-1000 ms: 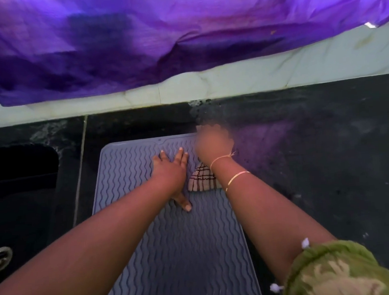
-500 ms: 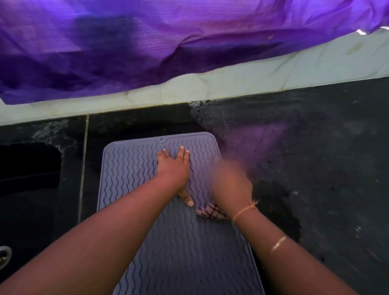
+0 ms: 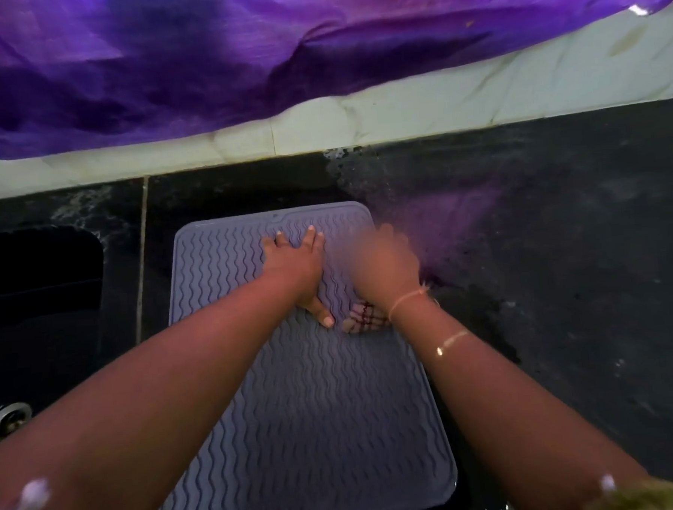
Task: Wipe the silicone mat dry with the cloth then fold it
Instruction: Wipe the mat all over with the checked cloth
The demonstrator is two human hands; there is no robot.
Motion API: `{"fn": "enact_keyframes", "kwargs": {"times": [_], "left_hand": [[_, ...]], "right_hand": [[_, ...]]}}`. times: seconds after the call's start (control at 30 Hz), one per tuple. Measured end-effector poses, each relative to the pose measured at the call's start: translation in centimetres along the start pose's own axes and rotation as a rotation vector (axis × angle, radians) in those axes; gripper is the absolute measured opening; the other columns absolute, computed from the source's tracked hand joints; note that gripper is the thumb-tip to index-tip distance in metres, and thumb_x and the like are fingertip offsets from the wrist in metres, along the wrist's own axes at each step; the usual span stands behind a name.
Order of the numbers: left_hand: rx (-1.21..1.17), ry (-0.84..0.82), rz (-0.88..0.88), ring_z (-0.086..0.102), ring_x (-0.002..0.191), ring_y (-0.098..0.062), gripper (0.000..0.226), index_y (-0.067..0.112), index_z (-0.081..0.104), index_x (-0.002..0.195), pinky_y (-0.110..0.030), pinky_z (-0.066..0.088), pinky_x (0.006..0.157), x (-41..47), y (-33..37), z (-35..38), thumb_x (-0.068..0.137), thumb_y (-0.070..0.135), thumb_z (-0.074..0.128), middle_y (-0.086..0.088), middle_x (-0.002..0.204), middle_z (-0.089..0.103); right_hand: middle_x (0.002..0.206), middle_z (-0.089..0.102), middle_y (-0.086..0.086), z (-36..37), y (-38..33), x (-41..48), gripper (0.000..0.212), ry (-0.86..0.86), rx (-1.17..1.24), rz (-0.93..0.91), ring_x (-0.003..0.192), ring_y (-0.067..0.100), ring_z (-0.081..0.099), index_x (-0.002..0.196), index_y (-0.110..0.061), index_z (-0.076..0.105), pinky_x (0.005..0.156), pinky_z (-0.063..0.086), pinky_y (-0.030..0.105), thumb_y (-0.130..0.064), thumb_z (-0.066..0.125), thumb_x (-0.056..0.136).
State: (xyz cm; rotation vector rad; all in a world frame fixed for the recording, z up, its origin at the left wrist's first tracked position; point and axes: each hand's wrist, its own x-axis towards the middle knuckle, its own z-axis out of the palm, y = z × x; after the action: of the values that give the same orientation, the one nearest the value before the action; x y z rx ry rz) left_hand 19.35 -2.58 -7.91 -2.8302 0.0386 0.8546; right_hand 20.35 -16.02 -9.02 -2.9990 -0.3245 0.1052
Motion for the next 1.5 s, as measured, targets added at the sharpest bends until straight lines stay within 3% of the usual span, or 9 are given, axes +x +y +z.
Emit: {"fn": "enact_keyframes", "kwargs": {"times": [0.2,0.3,0.5,0.6,0.7,0.97,1.13,1.27,1.5], "left_hand": [[-0.051,0.005,-0.037,-0.004,0.142,-0.044,0.149,0.016,-0.019,0.148,-0.062,0.001,0.113,-0.2,0.1,0.1,0.045,0.075,0.072,-0.003,0.158,-0.017],[-0.039,0.016,-0.069,-0.001,0.143,-0.043,0.145,0.020,-0.016,0.149,-0.063,0.000,0.111,-0.7,0.4,0.1,0.047,0.075,0.070,-0.002,0.159,-0.013],[-0.081,0.200,0.138,0.034,0.135,-0.033,0.085,0.026,0.027,0.144,-0.053,0.026,0.108,-5.0,1.8,2.4,0.075,0.051,0.069,-0.002,0.154,0.024],[-0.183,-0.025,0.191,0.002,0.143,-0.041,0.113,0.036,0.002,0.148,-0.063,0.011,0.109,-7.5,1.6,5.7,0.064,0.062,0.072,0.008,0.159,-0.006],[-0.223,-0.053,0.183,-0.018,0.140,-0.041,0.121,0.043,-0.015,0.145,-0.067,-0.001,0.106,-8.0,1.1,6.9,0.062,0.068,0.070,0.012,0.155,-0.022],[-0.132,-0.004,0.193,-0.005,0.141,-0.046,0.114,0.041,-0.011,0.147,-0.068,0.001,0.106,-9.1,1.0,6.0,0.065,0.076,0.060,0.008,0.158,-0.014],[-0.117,0.104,0.200,0.018,0.139,-0.047,0.097,0.031,0.009,0.150,-0.067,0.008,0.109,-11.9,2.1,7.3,0.075,0.067,0.059,-0.004,0.160,0.002],[-0.123,0.072,0.182,0.004,0.141,-0.046,0.111,0.037,-0.002,0.149,-0.069,0.000,0.107,-13.0,1.9,8.7,0.066,0.073,0.063,-0.001,0.160,-0.004],[-0.058,0.032,0.166,0.005,0.141,-0.047,0.112,0.036,-0.006,0.149,-0.072,-0.004,0.103,-13.1,2.4,7.9,0.067,0.075,0.059,-0.001,0.159,-0.009]], "right_hand": [[0.113,0.043,0.008,-0.1,2.1,-11.7,0.042,-0.072,0.051,0.029,0.099,0.029,0.048,0.128,-0.019,0.043,0.067,0.045,0.034,-0.025,0.044,0.087],[0.114,0.042,0.009,-0.6,2.3,-13.3,0.042,-0.150,0.076,0.107,0.101,0.031,0.050,0.129,-0.020,0.045,0.073,0.047,0.037,-0.026,0.042,0.088],[0.127,0.041,0.012,-1.6,1.3,-9.3,0.045,-0.154,0.186,0.213,0.117,0.038,0.044,0.136,-0.025,0.041,0.089,0.044,0.045,-0.035,0.044,0.093],[0.128,0.040,0.012,-1.0,0.5,-10.8,0.048,-0.153,0.122,0.220,0.118,0.037,0.041,0.133,-0.019,0.041,0.088,0.045,0.045,-0.040,0.047,0.091],[0.122,0.043,0.011,-0.4,0.3,-14.7,0.038,-0.095,0.056,0.196,0.110,0.033,0.046,0.126,-0.017,0.042,0.080,0.048,0.041,-0.026,0.045,0.089],[0.102,0.041,0.005,-0.3,1.4,-22.7,0.036,-0.138,0.151,0.348,0.096,0.031,0.055,0.122,-0.026,0.051,0.076,0.045,0.037,-0.030,0.042,0.088],[0.118,0.054,0.016,-2.3,2.1,-18.1,0.035,-0.176,0.469,0.467,0.103,0.036,0.058,0.117,-0.024,0.058,0.092,0.048,0.045,-0.041,0.044,0.090],[0.128,0.037,0.013,-1.6,0.9,-18.7,0.052,-0.260,0.222,0.465,0.115,0.039,0.049,0.133,-0.023,0.041,0.093,0.044,0.045,-0.045,0.049,0.086],[0.113,0.044,0.012,-0.3,0.2,-24.9,0.039,-0.168,0.040,0.464,0.096,0.034,0.059,0.122,-0.015,0.045,0.071,0.046,0.037,-0.029,0.047,0.085]]}}
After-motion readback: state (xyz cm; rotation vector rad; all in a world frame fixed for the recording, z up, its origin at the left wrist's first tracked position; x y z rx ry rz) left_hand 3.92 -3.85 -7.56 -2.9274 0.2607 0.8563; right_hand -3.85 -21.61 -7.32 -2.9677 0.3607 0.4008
